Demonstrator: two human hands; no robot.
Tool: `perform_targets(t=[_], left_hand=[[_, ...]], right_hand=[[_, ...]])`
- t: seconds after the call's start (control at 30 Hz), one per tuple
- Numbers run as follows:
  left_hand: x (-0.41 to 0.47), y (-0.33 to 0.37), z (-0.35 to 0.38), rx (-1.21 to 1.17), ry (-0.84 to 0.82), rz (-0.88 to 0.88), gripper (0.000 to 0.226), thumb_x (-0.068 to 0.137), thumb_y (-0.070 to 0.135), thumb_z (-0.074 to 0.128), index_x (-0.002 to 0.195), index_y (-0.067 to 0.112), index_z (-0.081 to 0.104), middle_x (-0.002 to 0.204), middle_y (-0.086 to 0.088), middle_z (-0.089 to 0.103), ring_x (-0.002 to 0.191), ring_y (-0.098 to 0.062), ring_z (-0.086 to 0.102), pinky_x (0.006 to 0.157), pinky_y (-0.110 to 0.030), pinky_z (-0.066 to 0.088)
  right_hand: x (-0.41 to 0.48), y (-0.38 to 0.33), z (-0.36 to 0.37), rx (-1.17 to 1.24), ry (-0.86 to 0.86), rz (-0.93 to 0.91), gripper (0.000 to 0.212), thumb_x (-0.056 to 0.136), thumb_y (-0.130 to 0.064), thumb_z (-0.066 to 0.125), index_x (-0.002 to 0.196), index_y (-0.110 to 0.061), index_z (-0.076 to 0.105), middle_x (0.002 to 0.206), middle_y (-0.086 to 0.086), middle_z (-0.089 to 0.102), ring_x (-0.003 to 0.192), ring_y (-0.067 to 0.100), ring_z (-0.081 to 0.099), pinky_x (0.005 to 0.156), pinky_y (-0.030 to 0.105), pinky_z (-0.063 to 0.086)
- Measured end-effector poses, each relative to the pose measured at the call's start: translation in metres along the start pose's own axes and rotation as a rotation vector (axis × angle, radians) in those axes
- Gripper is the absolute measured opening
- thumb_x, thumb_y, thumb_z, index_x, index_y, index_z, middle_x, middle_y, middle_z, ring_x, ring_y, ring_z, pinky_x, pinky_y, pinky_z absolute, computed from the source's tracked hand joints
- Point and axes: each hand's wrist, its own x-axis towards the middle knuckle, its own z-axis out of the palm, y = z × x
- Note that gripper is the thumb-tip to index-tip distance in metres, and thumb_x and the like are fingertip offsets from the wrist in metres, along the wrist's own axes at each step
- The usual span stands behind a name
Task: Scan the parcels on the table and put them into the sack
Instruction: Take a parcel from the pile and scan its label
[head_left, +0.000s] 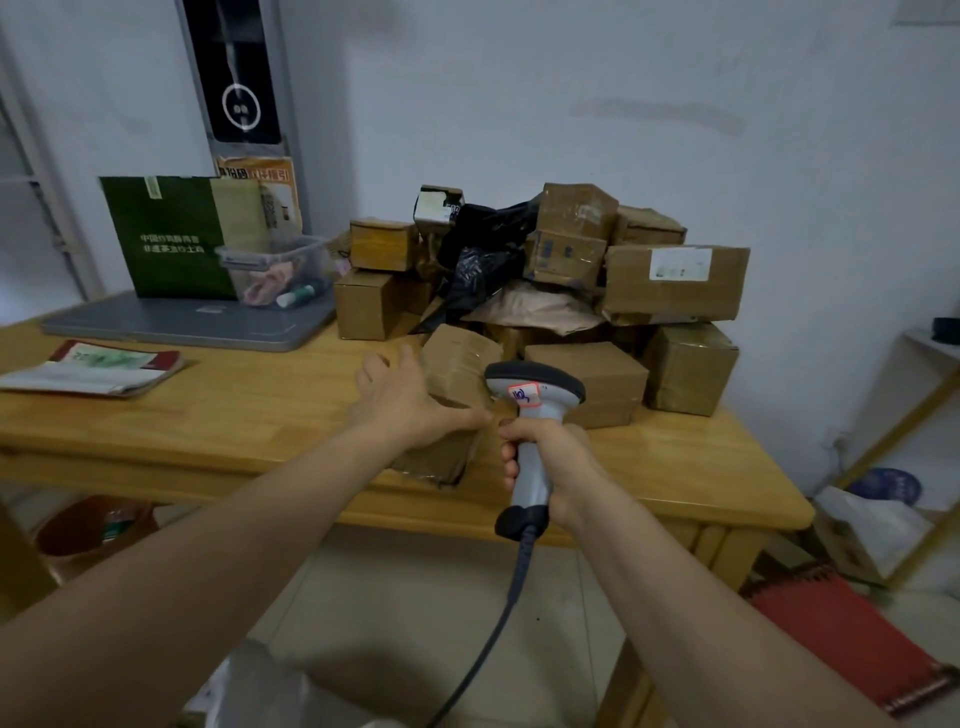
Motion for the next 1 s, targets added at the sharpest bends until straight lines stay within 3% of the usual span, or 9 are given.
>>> perform_targets(t=[0.1, 0.17, 0.27, 0.37, 0.5, 0.63, 0.8, 0.9, 1.0], left_hand=[[0.002, -0.004, -0.004, 0.024, 0.024, -0.051, 0.095, 0.070, 0.071, 0.063, 0.141, 0.015, 0.032, 0.139, -0.016, 0.024, 0.134, -0.036, 0.023, 0.103, -0.045, 0.035], [0.002, -0.010, -0.006, 0.036, 0.029, -0.069, 0.089, 0.075, 0.069, 0.059, 0.143, 0.018, 0.031, 0.141, -0.018, 0.022, 0.133, -0.038, 0.023, 0.103, -0.045, 0.034], [0.000, -0.012, 0.001, 0.031, 0.047, -0.084, 0.104, 0.069, 0.077, 0.060, 0.151, 0.030, 0.015, 0.150, -0.017, 0.008, 0.139, -0.039, 0.014, 0.106, -0.052, 0.031], [-0.002, -0.002, 0.011, 0.036, 0.154, -0.106, 0.113, 0.062, 0.083, 0.060, 0.150, 0.030, 0.014, 0.155, -0.014, -0.001, 0.142, -0.036, 0.007, 0.105, -0.054, 0.030], [-0.001, 0.004, 0.016, -0.084, 0.187, -0.197, 0.098, 0.070, 0.074, 0.061, 0.145, 0.022, 0.027, 0.147, -0.018, 0.017, 0.136, -0.036, 0.018, 0.103, -0.049, 0.031], [0.016, -0.018, -0.003, -0.245, 0.066, -0.279, 0.081, 0.076, 0.063, 0.062, 0.142, 0.024, 0.036, 0.140, -0.020, 0.028, 0.126, -0.038, 0.030, 0.097, -0.044, 0.036], [0.020, -0.046, -0.042, -0.682, 0.001, -0.302, 0.076, 0.078, 0.032, 0.075, 0.141, 0.014, 0.036, 0.121, -0.012, 0.054, 0.086, -0.021, 0.052, 0.067, -0.033, 0.045], [0.021, -0.057, -0.086, -0.644, 0.028, -0.215, 0.070, 0.075, 0.026, 0.077, 0.133, 0.010, 0.042, 0.117, -0.014, 0.059, 0.086, -0.022, 0.055, 0.075, -0.035, 0.046], [0.020, -0.065, -0.132, -0.527, 0.000, -0.145, 0.067, 0.074, 0.025, 0.077, 0.132, 0.009, 0.048, 0.111, -0.012, 0.061, 0.090, -0.022, 0.059, 0.068, -0.030, 0.048]], right_hand=[[-0.001, 0.000, -0.002, -0.003, -0.007, 0.000, 0.009, 0.082, -0.002, 0.063, 0.076, -0.004, 0.056, 0.051, 0.005, 0.054, 0.039, 0.013, 0.048, 0.041, 0.022, 0.043], [-0.002, 0.000, -0.003, -0.005, -0.013, -0.005, 0.011, 0.081, -0.002, 0.063, 0.074, -0.005, 0.055, 0.052, 0.005, 0.055, 0.039, 0.013, 0.048, 0.041, 0.022, 0.043], [-0.003, 0.002, 0.000, -0.003, -0.024, 0.000, 0.010, 0.081, -0.003, 0.063, 0.076, -0.005, 0.055, 0.052, 0.004, 0.055, 0.039, 0.012, 0.048, 0.041, 0.022, 0.043], [-0.005, 0.003, 0.003, -0.003, -0.021, -0.001, 0.007, 0.082, -0.004, 0.063, 0.079, -0.005, 0.056, 0.054, 0.004, 0.055, 0.040, 0.012, 0.049, 0.041, 0.022, 0.043], [-0.011, 0.002, -0.001, -0.013, -0.006, -0.021, 0.009, 0.082, -0.004, 0.063, 0.077, -0.005, 0.056, 0.055, 0.004, 0.055, 0.041, 0.013, 0.048, 0.042, 0.023, 0.043], [-0.016, 0.001, -0.008, -0.055, 0.007, -0.051, 0.008, 0.081, -0.003, 0.064, 0.083, -0.004, 0.057, 0.054, 0.005, 0.055, 0.042, 0.014, 0.048, 0.043, 0.024, 0.043], [-0.030, 0.002, 0.000, -0.255, -0.041, -0.117, 0.013, 0.082, -0.006, 0.068, 0.092, -0.004, 0.060, 0.057, 0.004, 0.056, 0.045, 0.014, 0.050, 0.046, 0.026, 0.045], [-0.040, 0.000, 0.014, -0.411, -0.111, -0.152, 0.013, 0.083, -0.008, 0.069, 0.088, -0.010, 0.057, 0.058, 0.003, 0.056, 0.045, 0.011, 0.049, 0.046, 0.023, 0.045], [-0.048, 0.001, 0.032, -0.545, -0.169, -0.184, 0.019, 0.083, -0.008, 0.069, 0.095, -0.012, 0.055, 0.062, 0.004, 0.057, 0.046, 0.011, 0.050, 0.047, 0.024, 0.045]])
